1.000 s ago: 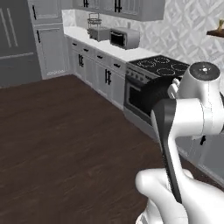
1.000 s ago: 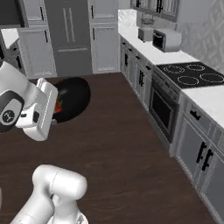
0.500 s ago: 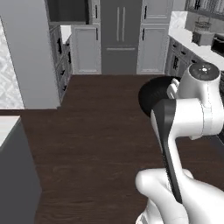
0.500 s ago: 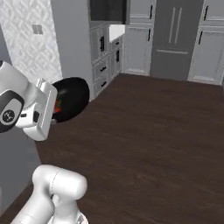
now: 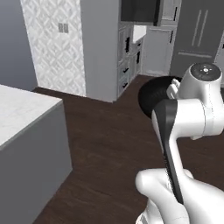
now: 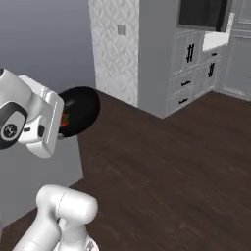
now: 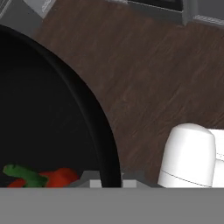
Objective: Pick the bell pepper from the sink and place it in the bowl. Then pick the bowl and place it in the microwave. Then close the microwave door and press the start button.
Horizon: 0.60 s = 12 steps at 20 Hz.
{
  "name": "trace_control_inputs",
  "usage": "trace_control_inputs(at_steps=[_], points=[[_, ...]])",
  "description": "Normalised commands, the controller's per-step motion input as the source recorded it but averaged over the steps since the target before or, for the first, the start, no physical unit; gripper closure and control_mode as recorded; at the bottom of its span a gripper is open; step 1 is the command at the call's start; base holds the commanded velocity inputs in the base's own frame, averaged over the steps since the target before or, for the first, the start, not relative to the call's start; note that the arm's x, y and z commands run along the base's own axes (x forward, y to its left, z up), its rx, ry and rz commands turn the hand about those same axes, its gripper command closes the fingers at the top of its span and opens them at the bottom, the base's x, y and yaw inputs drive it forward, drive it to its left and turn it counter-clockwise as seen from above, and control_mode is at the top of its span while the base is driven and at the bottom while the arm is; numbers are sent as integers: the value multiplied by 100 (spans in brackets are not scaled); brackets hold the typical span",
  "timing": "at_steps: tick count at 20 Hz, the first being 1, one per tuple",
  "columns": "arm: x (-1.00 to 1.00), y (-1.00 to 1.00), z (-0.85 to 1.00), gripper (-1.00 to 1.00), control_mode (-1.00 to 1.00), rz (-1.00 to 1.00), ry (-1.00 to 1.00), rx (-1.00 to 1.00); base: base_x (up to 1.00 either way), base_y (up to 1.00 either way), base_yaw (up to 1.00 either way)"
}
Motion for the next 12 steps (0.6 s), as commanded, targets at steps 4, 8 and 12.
trace_control_inputs(at_steps=[4, 8, 12], points=[[0, 0, 0, 100, 100, 0, 0, 0, 42, -66, 70], [0, 0, 0, 100, 100, 0, 0, 0, 41, -80, 66], [0, 0, 0, 100, 100, 0, 0, 0, 46, -82, 63]])
